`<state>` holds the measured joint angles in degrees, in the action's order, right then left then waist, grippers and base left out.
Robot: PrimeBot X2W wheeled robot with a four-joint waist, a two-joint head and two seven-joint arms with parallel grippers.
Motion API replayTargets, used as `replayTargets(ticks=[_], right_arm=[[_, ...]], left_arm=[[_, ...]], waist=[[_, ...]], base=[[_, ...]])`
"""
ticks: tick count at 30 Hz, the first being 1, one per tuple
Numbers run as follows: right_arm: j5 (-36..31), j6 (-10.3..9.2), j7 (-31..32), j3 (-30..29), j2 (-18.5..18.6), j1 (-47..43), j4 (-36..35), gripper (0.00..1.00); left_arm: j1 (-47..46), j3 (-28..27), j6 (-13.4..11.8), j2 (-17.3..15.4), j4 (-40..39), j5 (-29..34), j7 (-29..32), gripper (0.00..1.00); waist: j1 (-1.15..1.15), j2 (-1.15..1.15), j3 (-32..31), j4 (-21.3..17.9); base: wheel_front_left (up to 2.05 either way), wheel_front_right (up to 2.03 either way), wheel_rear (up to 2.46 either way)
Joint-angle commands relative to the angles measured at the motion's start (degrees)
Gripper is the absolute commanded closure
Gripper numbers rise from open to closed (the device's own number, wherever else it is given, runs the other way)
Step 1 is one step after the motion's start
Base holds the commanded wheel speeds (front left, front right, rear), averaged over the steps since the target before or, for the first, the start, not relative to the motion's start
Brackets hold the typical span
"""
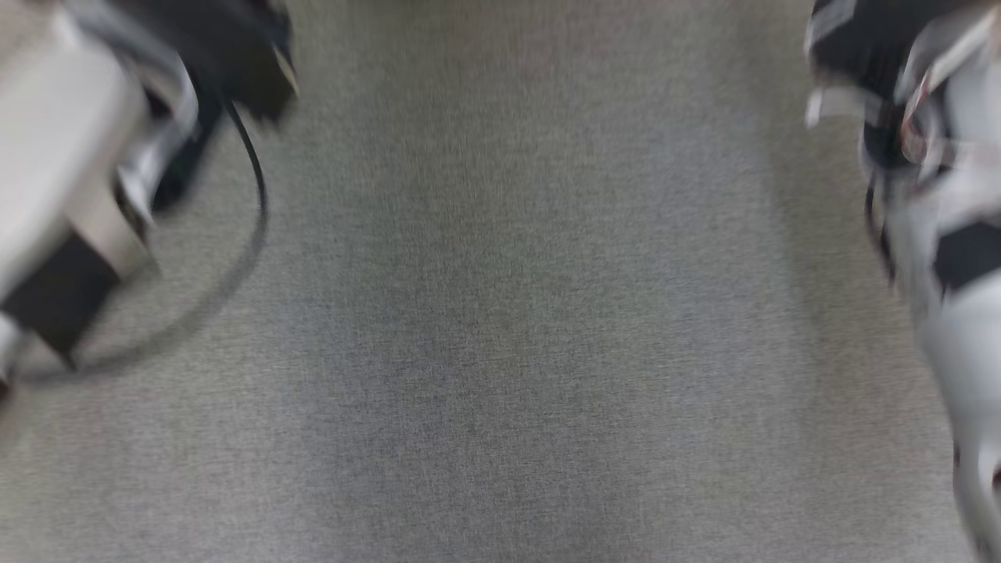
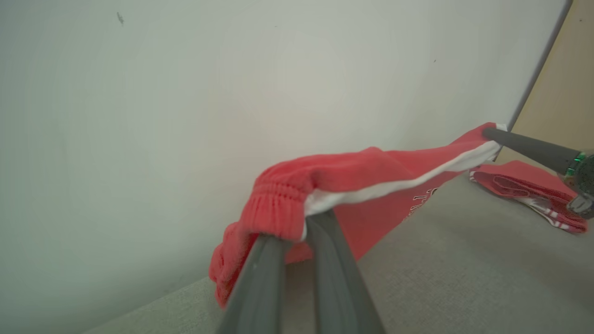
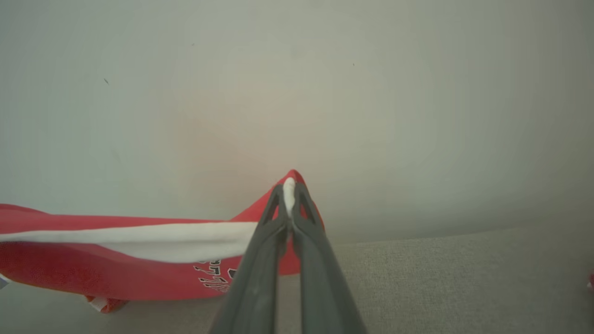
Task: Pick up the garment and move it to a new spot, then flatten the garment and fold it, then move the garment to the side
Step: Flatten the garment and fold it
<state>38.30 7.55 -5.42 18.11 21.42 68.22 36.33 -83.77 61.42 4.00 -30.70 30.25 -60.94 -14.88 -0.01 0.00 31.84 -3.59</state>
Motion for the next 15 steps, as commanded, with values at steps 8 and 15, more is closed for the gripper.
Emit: replayTargets(ticks=[8,15], right_arm=[[4.27,-0.17,3.44,-5.72,4.40,-29.91,-16.44,1.00],[1.27,-0.17,7.93,-14.01,1.63,-49.79,-28.07,1.00]], left_arm=[[26.37,-4.88,-7.20,-2.38,-16.07,4.33,-0.32,1.00],[43.97,-6.13,-11.16,-4.21,-24.61,7.13,-0.32,1.00]], waist=[[0.01,0.00,-10.45,0.17],[0.01,0.00,-14.60,-0.14]], base=[[0.00,0.00,0.00],[0.00,0.00,0.00]])
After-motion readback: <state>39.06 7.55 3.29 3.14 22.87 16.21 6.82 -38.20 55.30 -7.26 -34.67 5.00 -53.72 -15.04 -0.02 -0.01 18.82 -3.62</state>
